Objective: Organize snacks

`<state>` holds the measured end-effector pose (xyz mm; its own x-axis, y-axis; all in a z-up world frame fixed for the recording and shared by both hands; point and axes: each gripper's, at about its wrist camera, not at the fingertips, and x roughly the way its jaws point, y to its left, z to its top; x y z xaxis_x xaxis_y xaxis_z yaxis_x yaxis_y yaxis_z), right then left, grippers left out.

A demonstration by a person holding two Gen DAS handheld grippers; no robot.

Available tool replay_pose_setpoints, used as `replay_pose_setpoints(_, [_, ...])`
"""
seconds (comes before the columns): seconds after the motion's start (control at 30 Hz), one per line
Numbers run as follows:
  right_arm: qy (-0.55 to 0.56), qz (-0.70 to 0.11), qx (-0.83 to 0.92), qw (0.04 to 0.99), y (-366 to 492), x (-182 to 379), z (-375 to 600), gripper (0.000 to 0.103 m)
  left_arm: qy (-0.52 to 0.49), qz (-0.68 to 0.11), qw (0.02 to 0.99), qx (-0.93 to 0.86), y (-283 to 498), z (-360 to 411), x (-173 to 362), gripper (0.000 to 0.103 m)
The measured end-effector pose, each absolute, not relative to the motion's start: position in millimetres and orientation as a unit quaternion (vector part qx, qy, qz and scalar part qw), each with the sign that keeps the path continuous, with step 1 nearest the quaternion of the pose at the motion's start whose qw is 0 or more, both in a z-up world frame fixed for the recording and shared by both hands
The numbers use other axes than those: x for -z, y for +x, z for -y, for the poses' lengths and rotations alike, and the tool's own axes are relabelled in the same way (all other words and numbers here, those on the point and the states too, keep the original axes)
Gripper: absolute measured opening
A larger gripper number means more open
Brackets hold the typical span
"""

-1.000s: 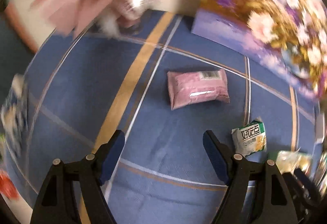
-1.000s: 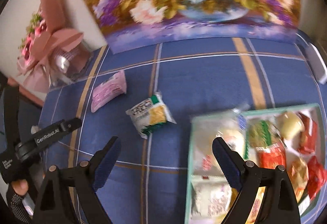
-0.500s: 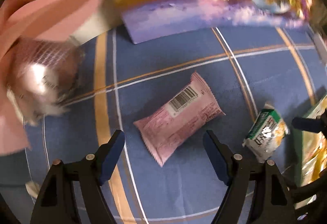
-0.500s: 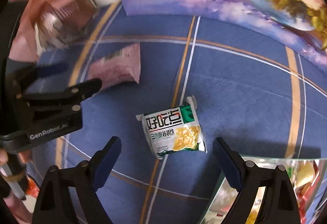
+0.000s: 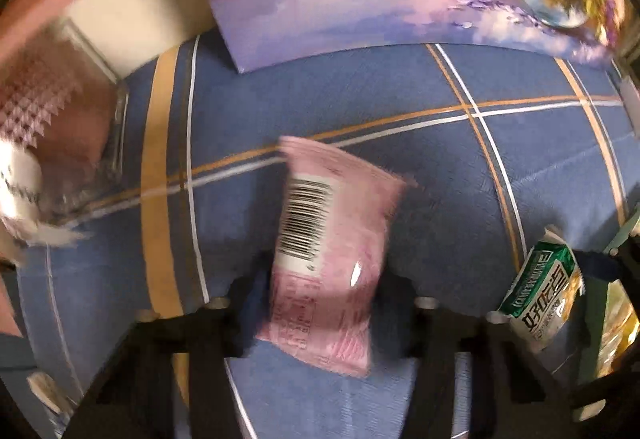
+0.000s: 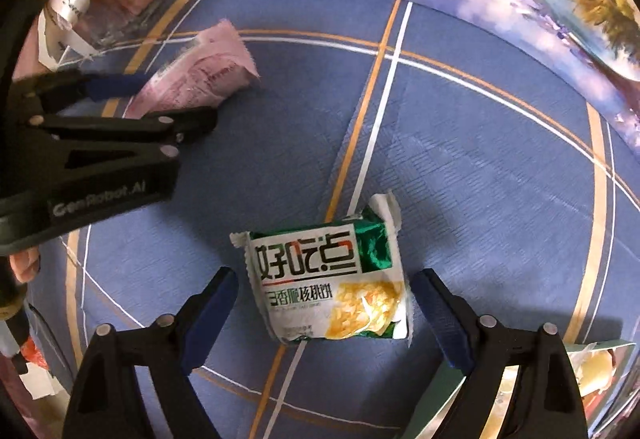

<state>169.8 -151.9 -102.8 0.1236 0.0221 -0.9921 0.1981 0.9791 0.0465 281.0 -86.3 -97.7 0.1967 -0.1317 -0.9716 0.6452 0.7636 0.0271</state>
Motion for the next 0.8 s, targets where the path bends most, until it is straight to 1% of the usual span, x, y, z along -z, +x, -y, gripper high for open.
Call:
replay_pose_setpoints(0.03, [0.085, -0.656, 0.062, 0.747, 168, 101, 153, 0.073, 0.214, -0.580, 0.742, 0.260, 281, 84, 97, 0.044])
replay_pose_setpoints(0.13, [0.094, -0.650, 0.061, 0.751, 158, 95, 159, 0.063, 0.194, -0.596, 0.739, 0.246, 278, 76, 94, 0.042])
replay_pose_setpoints(0.3, [0.128, -0.643, 0.066, 0.752, 138, 88, 166, 0.061, 0.162, -0.604, 0.748, 0.223, 263, 62, 84, 0.042])
replay_pose_setpoints(0.5, [0.184, -0.613, 0.064, 0.766, 95, 55, 168, 0.061, 0.109, -0.609, 0.760, 0.201, 223, 42, 52, 0.042])
replay_pose_setpoints(0.63, [0.193, -0.596, 0.086, 0.774, 64, 34, 162, 0.061, 0.089, -0.596, 0.775, 0.192, 186, 33, 23, 0.042])
replay_pose_setpoints(0.8, [0.174, -0.576, 0.125, 0.789, 26, 14, 151, 0.061, 0.058, -0.587, 0.785, 0.191, 151, 33, -6, 0.042])
